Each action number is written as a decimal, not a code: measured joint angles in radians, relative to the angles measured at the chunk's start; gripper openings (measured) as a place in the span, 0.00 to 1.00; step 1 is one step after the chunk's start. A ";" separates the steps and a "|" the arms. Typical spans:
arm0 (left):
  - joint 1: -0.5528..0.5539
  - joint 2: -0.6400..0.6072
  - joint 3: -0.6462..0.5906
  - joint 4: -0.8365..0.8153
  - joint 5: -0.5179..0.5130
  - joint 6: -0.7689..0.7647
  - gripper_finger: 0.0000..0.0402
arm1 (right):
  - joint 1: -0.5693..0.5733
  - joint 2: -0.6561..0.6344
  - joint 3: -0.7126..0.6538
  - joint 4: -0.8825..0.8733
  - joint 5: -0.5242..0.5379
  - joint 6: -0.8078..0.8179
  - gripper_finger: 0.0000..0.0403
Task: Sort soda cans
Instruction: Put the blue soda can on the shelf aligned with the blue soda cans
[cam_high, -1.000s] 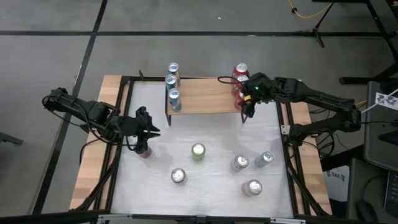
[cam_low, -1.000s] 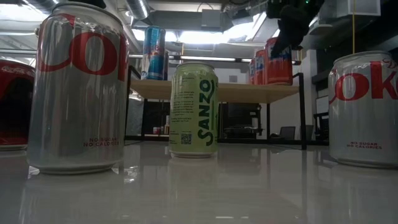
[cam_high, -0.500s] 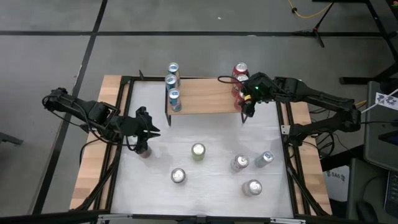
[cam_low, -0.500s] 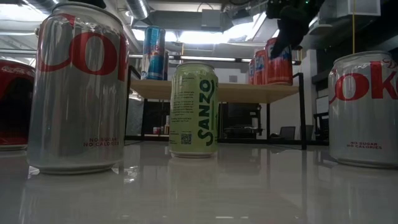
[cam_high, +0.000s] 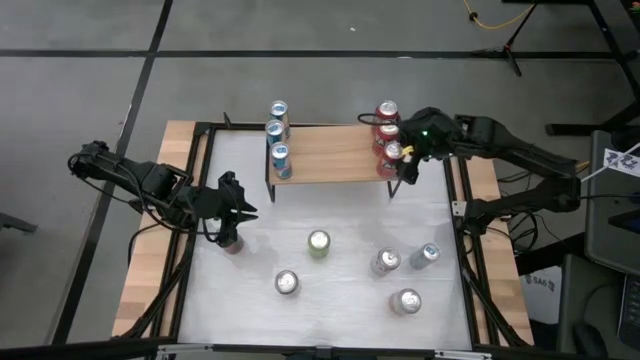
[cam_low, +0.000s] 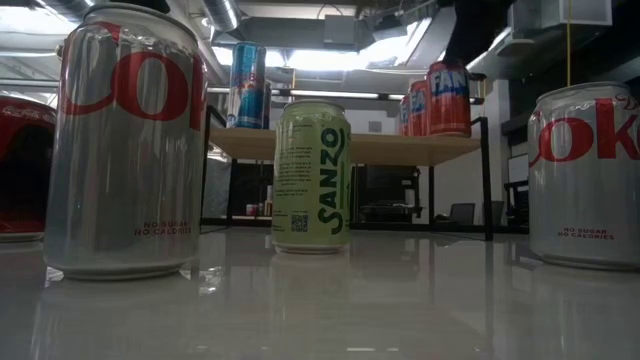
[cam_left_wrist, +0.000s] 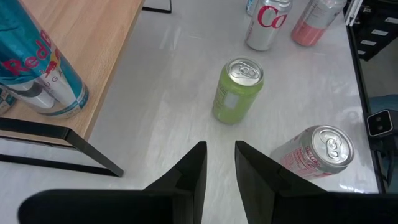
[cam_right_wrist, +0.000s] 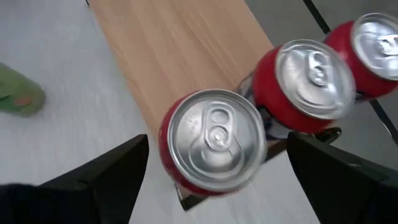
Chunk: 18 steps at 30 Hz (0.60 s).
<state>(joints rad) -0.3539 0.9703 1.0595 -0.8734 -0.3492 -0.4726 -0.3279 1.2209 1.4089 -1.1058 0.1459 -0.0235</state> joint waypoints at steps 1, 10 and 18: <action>0.000 0.000 0.000 0.000 0.000 0.000 0.19 | 0.000 0.000 0.017 -0.019 0.000 0.000 0.92; 0.000 0.000 0.000 0.000 0.000 0.000 0.19 | 0.001 -0.001 0.177 -0.136 -0.052 0.057 0.92; 0.000 0.000 0.000 0.022 0.000 0.001 0.19 | 0.068 -0.006 0.216 -0.121 -0.246 0.127 0.92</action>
<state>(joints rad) -0.3538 0.9703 1.0595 -0.8517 -0.3496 -0.4717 -0.2595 1.2147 1.6250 -1.2263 -0.1002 0.1035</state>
